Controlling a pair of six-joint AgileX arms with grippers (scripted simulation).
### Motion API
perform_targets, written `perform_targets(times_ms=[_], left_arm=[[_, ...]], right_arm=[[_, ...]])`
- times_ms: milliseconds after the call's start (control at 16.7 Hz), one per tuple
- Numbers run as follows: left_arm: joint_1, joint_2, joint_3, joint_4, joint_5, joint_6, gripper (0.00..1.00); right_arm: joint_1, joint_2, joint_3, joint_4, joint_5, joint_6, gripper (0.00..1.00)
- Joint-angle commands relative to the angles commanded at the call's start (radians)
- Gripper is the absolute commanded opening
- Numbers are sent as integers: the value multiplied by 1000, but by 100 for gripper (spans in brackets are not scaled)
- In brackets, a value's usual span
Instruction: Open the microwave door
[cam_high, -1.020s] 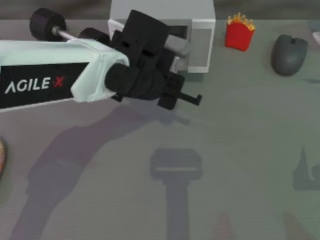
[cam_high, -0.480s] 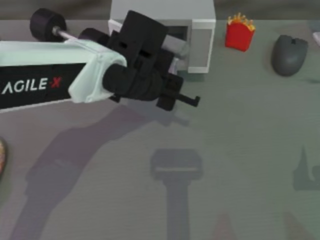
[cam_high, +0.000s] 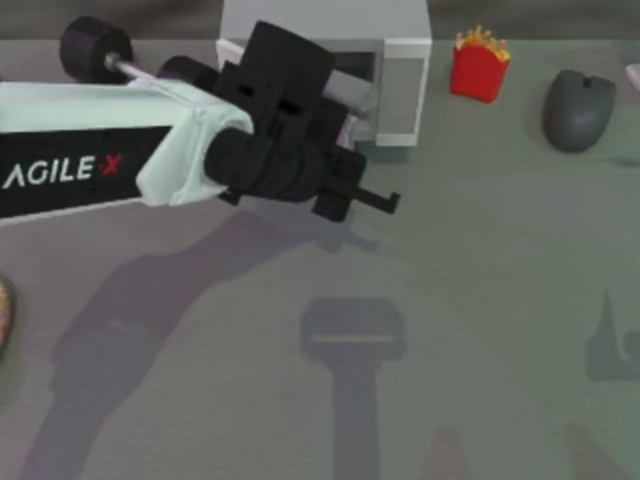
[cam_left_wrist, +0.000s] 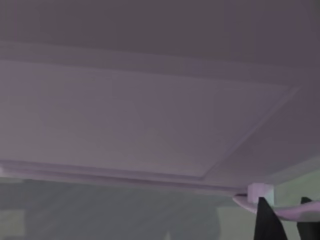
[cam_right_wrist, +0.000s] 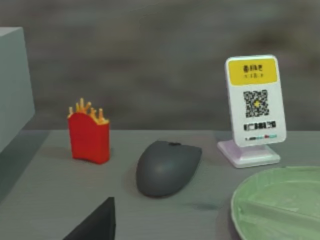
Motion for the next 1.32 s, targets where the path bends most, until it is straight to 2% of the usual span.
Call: perform_targets(times_ms=[540, 960, 1320], left_arm=[[0, 0, 0, 0, 0, 0, 0], [16, -21, -28, 7, 38, 43, 0], [17, -22, -29, 7, 39, 46, 0]], right_arm=[[0, 0, 0, 0, 0, 0, 100], [0, 0, 0, 0, 0, 0, 100], [0, 0, 0, 0, 0, 0, 100]])
